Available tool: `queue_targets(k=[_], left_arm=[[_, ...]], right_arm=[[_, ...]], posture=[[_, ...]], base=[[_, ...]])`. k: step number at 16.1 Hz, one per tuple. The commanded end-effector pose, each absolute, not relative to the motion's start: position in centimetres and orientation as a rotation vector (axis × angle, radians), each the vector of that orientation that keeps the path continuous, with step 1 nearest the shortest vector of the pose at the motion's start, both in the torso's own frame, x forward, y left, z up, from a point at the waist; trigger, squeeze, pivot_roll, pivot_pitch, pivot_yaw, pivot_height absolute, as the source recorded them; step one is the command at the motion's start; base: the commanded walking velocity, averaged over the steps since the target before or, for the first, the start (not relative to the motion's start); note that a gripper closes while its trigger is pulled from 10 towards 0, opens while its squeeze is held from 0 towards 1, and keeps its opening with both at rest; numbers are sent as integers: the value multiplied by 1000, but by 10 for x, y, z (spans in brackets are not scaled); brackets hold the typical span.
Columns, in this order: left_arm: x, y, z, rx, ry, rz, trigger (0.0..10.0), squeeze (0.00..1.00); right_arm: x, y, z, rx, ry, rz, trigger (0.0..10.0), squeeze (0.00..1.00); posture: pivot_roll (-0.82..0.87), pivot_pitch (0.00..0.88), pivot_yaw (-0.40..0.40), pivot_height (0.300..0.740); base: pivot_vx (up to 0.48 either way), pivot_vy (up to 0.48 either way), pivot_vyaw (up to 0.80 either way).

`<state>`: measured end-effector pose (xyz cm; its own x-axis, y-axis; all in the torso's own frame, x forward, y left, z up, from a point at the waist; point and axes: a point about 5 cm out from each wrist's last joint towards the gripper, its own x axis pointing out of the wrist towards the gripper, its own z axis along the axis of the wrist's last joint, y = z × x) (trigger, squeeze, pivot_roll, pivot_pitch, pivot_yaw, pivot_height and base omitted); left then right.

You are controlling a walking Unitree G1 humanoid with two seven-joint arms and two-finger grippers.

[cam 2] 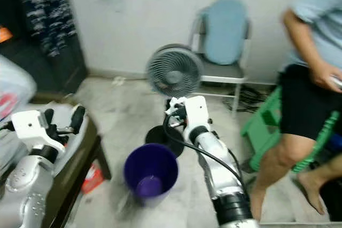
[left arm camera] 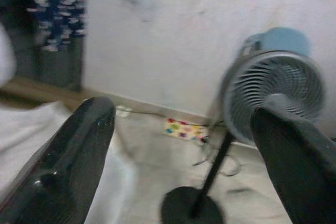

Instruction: Clean up the room

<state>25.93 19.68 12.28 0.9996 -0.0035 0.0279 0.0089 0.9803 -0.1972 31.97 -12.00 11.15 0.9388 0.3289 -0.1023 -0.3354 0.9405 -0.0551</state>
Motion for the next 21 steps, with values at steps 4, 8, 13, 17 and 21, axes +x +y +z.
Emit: queue_targets(k=[4, 8, 13, 17, 21], left_arm=[[266, 188, 128, -209, -43, -61, 10000, 0], [267, 184, 127, -216, -40, -65, 10000, 0], [266, 182, 124, -216, -31, -41, 10000, 0], [266, 187, 122, -200, -20, -22, 10000, 0], [266, 190, 122, -168, -14, -16, 10000, 0]], right_arm=[[323, -125, 116, -78, 81, 321, 10000, 0], [321, -124, 116, -74, 82, 324, 10000, 0], [321, -122, 115, -60, 86, 329, 10000, 0], [320, -114, 115, -54, 78, 343, 10000, 0], [325, -93, 113, -30, 78, 376, 10000, 0]], posture=[[-64, 0, -49, 740], [-71, 0, -46, 740], [-66, 0, -47, 740], [-60, 0, -41, 740], [-46, 0, -28, 740]], base=[[415, 0, 0], [424, 0, 0], [217, 0, 0], [0, 0, 0], [0, 0, 0]])
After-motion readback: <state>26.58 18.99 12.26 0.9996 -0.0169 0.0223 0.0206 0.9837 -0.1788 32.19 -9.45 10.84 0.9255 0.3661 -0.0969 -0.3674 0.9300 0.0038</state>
